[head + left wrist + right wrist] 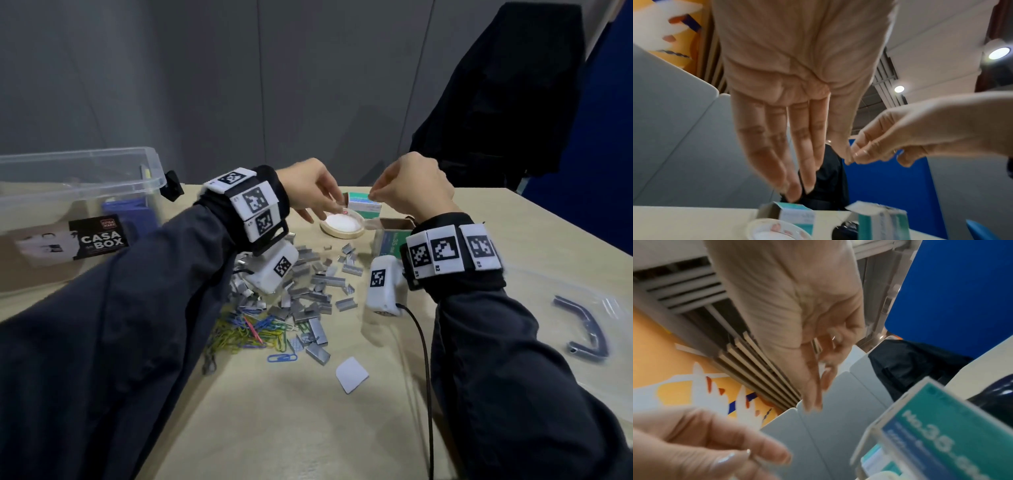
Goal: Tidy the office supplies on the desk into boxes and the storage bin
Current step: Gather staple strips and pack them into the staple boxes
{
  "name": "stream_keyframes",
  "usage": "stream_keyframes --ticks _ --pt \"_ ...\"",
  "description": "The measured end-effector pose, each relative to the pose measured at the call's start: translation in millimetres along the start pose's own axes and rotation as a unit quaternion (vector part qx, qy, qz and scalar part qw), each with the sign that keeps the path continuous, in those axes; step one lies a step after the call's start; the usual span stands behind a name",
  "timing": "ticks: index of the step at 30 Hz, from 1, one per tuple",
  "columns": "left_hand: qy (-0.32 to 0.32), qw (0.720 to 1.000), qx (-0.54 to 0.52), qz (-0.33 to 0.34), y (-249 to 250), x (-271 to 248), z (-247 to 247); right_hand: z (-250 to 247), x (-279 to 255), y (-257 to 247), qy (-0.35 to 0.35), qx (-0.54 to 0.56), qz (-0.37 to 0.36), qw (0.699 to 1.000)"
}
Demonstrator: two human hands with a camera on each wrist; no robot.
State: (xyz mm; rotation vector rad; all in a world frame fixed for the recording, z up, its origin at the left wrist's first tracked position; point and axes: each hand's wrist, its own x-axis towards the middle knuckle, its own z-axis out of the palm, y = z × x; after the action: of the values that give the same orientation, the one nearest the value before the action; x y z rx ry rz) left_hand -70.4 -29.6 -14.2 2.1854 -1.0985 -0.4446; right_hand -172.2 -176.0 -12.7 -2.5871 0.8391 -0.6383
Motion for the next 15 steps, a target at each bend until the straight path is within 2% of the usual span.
stream_keyframes --ticks 4,8,11,15 --pt "-0.033 0.998 0.002 -0.048 -30.1 -21.8 -24.0 3.2 -9.0 -18.6 -0.147 0.028 -0.096 0.984" --pt "-0.029 0.995 0.045 -0.090 -57.4 -31.2 -31.0 19.5 -11.0 -35.7 -0.284 -0.001 -0.137 0.949" --pt "-0.029 0.990 0.085 -0.105 -68.0 -30.9 -26.0 34.9 -12.6 -48.4 -0.329 -0.102 -0.189 0.920" --pt "-0.041 0.992 0.081 -0.082 -67.3 -23.8 -18.0 50.9 -12.5 -56.2 -0.345 -0.224 -0.233 0.881"
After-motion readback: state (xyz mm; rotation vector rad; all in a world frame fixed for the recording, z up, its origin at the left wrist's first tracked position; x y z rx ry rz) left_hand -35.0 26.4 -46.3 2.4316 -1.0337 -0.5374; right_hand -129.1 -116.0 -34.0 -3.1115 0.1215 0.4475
